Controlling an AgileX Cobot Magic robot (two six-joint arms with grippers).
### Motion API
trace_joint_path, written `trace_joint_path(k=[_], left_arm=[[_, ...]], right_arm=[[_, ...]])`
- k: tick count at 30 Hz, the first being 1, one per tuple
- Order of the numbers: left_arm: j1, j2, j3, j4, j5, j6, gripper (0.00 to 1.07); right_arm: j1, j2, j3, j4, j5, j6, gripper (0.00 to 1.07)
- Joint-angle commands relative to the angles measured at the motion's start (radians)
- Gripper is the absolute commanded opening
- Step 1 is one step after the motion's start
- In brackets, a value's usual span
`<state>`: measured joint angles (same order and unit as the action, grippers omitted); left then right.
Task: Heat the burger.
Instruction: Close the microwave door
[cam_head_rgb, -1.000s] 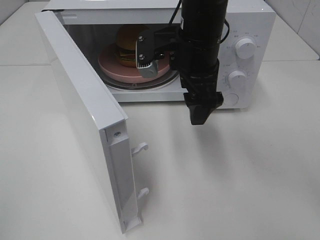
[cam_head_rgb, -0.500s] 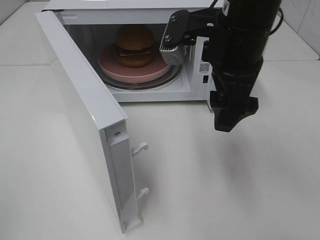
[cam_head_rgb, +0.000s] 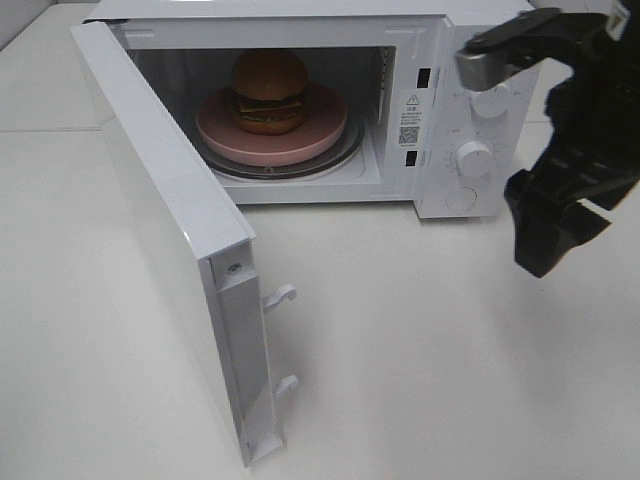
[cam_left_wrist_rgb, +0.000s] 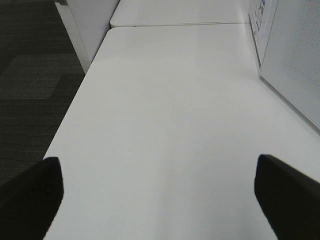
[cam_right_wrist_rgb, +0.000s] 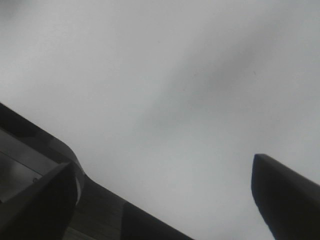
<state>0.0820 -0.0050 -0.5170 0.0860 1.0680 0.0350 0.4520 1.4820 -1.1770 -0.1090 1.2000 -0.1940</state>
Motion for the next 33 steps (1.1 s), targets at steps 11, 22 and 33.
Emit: trace_joint_path(k=[11,22,33], left_arm=[[-0.006,-0.006,0.002,0.004,-0.009,-0.004,0.98],[-0.006,-0.006,0.002,0.004,-0.009,-0.004,0.98],[-0.006,-0.006,0.002,0.004,-0.009,-0.004,0.98]], right_arm=[[-0.324,-0.137,0.168,0.007,-0.023,0.213,0.92],[-0.425,-0.479,0.403,0.038,-0.056,0.29,0.92],[-0.425,-1.064,0.648,0.025,-0.089,0.332,0.92]])
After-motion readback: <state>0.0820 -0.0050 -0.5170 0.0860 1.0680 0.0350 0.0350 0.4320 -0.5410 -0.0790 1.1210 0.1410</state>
